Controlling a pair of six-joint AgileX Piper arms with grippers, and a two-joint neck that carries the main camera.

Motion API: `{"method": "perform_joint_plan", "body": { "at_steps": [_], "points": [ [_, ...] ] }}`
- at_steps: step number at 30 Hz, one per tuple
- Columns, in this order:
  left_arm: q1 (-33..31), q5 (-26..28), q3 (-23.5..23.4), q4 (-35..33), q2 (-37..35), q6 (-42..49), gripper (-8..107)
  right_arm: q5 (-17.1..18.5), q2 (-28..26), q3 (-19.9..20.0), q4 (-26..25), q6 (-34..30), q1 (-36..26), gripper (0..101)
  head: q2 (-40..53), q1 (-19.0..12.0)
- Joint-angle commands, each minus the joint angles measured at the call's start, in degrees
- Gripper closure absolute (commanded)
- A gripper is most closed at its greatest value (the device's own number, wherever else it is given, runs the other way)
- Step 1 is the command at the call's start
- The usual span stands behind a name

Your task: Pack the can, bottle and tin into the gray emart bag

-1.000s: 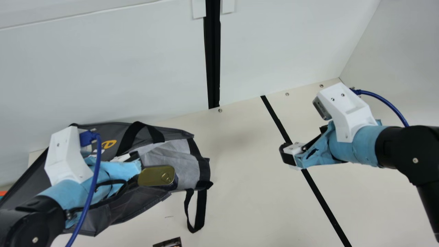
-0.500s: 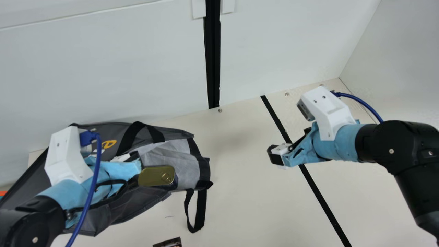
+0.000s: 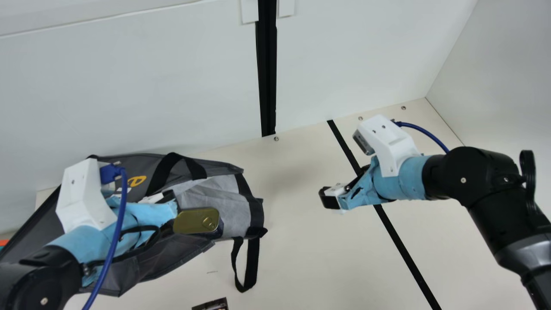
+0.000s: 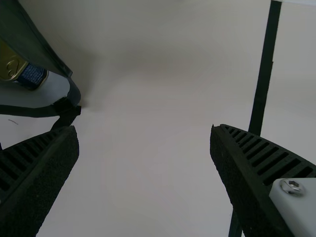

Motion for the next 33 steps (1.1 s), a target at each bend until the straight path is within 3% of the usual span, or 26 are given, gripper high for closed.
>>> {"method": "perform_joint_plan", "body": {
  "at_steps": [1,33],
  "points": [
    [0.00,0.00,0.00,0.00,0.00,0.00,89,-0.44,0.53,0.17,0.60,-0.53,0.27,10,-0.05,-1.30],
    [0.00,0.00,0.00,0.00,0.00,0.00,89,-4.80,12.78,0.43,11.69,-9.72,6.05,10,-0.05,-1.30]
  ]
}}
